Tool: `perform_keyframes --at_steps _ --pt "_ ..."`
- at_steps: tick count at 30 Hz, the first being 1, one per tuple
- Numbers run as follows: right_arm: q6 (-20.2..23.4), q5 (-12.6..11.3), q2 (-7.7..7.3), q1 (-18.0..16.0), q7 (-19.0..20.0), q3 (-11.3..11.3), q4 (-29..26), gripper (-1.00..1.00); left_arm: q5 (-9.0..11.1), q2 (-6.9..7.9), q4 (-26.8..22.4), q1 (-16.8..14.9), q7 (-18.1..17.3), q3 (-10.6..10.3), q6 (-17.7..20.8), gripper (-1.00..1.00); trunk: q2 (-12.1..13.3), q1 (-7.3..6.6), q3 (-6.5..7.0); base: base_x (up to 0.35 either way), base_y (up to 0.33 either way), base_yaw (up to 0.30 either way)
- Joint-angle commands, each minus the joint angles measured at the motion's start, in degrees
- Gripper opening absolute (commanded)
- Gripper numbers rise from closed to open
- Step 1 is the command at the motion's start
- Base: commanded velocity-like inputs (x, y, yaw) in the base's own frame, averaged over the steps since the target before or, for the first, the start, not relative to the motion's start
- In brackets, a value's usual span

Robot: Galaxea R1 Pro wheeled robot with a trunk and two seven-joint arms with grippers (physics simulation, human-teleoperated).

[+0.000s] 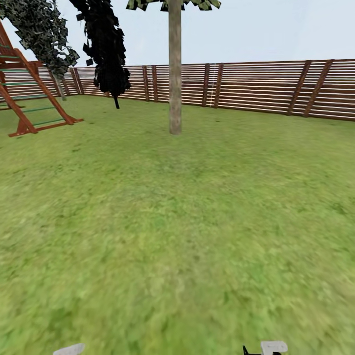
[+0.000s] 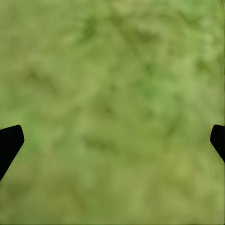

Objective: In the garden, pick up the pesticide atomizer on the floor and spray pesticide onto both trees until each tree trunk is fully covered.

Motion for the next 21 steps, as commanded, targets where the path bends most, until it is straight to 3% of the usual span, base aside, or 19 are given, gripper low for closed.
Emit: perform_keyframes --at_steps 1,21 --pt "-0.2 0.6 -0.02 0.0 -0.1 -0.5 0.1 1.0 0.5 0.01 0.0 0.0 0.0 -0.2 -0.2 -1.0 0.0 0.03 -0.05 0.341 0.0 0.0" --pt "-0.1 0.6 -0.02 0.0 -0.1 -0.4 0.1 1.0 0.5 0.01 0.1 0.0 0.0 -0.2 -0.2 -1.0 0.0 0.03 -0.05 0.341 0.0 0.0"
